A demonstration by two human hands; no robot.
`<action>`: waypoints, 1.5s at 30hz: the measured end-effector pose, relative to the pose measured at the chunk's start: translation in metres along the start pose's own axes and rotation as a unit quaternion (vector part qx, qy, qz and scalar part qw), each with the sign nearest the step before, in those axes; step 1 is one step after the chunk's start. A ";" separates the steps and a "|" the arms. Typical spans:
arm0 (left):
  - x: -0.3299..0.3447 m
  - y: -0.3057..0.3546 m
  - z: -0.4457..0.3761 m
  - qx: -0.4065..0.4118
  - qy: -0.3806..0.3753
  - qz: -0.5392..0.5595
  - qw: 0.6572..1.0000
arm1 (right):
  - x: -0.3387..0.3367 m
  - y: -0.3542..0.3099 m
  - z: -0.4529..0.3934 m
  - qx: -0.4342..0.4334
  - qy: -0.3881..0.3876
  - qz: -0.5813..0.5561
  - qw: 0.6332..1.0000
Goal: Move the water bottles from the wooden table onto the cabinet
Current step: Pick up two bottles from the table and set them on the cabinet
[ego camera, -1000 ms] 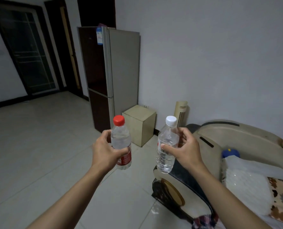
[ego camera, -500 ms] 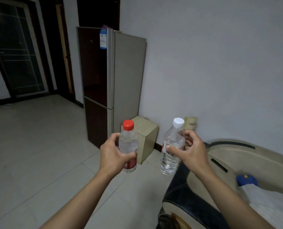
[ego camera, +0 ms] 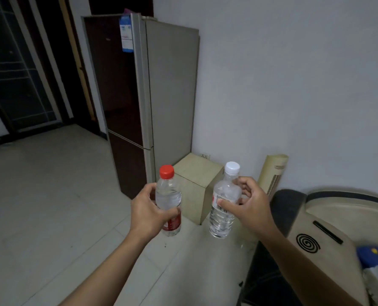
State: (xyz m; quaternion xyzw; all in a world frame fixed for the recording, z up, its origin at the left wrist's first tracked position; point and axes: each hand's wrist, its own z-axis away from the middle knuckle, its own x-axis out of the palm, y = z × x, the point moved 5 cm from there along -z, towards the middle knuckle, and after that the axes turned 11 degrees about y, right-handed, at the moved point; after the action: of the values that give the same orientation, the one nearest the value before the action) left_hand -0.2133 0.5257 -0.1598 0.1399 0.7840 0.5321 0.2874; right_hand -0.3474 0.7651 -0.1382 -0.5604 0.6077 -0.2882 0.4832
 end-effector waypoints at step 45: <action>0.396 -0.106 -0.599 -0.012 -0.137 0.030 0.990 | 0.193 0.231 -0.580 0.044 0.150 0.103 0.982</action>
State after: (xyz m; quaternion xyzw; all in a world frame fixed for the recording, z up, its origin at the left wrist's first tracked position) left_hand -0.8784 0.2405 -0.2153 0.2315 0.7261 0.5260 0.3774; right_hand -0.9499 0.5161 -0.1827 -0.4236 0.7141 -0.3445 0.4382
